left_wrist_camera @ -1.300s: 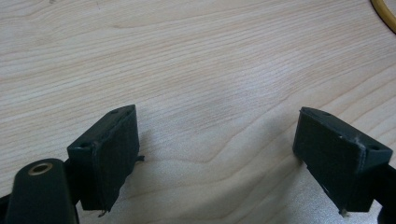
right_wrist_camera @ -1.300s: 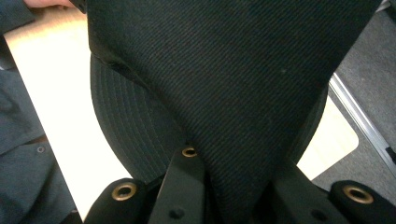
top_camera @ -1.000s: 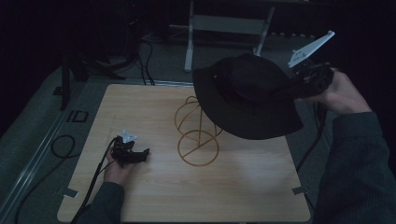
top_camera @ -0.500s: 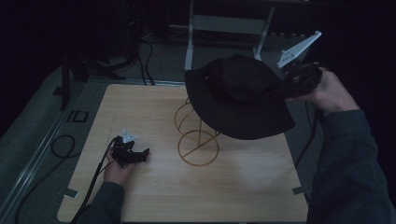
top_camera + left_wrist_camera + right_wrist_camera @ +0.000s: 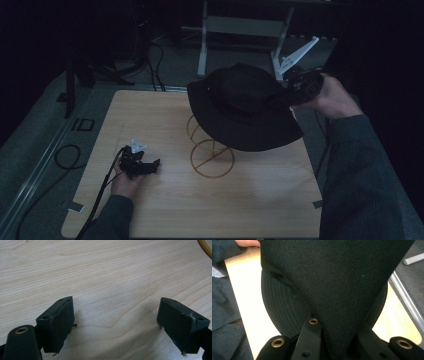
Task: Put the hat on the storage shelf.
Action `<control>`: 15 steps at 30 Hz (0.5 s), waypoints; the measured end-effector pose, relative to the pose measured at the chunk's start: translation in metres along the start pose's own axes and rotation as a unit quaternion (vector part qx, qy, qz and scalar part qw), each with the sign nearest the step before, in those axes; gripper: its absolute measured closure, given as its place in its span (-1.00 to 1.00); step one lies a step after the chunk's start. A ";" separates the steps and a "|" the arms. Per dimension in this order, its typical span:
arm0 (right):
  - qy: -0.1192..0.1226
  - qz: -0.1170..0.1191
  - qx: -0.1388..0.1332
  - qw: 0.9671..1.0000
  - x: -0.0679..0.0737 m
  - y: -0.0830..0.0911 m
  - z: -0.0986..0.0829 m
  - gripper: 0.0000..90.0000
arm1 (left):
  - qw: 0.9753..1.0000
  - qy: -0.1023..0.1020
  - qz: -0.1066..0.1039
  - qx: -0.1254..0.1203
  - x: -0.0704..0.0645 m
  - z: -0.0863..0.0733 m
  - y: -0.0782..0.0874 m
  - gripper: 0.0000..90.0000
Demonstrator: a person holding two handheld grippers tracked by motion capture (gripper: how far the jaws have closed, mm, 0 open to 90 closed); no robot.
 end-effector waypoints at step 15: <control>0.002 0.025 0.013 1.000 0.006 -0.036 0.005 0.90 | 1.000 0.000 0.000 0.000 0.000 0.000 0.000 -0.67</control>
Point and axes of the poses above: each handheld gripper's, and its own axes: y roughly backward along the jaws, z roughly out of its top, x roughly to its left, the point moved 2 cm from there along -y, roughly forward along the jaws, and after that the axes turned 14 degrees about -x, right-handed, at the moved point
